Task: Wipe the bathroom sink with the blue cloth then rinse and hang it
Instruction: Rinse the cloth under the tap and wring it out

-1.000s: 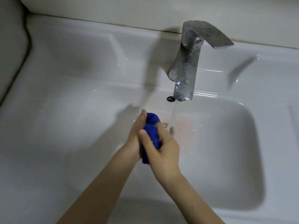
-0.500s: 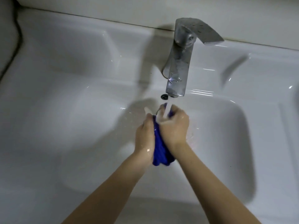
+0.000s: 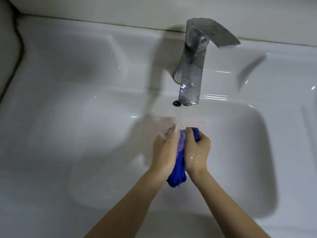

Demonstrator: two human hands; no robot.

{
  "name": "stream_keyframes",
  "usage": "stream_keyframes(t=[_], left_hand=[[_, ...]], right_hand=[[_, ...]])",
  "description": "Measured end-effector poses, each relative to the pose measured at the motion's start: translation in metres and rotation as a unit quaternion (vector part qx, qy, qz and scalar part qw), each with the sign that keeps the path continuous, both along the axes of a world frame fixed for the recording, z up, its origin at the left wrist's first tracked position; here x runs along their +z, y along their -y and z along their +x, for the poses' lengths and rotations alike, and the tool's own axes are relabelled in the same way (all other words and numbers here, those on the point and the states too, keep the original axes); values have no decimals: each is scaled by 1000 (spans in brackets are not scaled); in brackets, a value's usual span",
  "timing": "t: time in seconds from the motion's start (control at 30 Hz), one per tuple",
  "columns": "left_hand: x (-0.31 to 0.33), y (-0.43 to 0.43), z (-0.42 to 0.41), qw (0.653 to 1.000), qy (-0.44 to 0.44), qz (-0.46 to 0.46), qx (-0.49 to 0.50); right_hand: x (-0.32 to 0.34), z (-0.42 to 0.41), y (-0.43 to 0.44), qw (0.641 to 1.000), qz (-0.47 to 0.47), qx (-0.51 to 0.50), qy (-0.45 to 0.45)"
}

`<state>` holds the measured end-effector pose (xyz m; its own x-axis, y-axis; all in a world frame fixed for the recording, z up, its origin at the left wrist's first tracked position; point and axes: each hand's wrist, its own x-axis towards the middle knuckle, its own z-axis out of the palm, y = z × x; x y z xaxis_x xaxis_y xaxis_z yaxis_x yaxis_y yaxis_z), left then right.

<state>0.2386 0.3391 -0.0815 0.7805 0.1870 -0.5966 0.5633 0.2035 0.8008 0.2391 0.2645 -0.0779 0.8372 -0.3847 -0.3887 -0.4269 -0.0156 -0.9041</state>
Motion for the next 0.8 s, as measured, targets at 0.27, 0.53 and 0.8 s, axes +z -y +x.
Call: stream_keyframes(t=[0.27,0.53,0.8], left_hand=[[-3,-10,7,999,-10,-22,23],[9,-46,5,983,-92,-154,39],[22,-75,2,992,-124,-33,-11]], right_hand=[[11,23,-19,982,-140,99,73],[-3,-6,7,924,344,48,-161],[19,-16,7,947,258,102,-160]])
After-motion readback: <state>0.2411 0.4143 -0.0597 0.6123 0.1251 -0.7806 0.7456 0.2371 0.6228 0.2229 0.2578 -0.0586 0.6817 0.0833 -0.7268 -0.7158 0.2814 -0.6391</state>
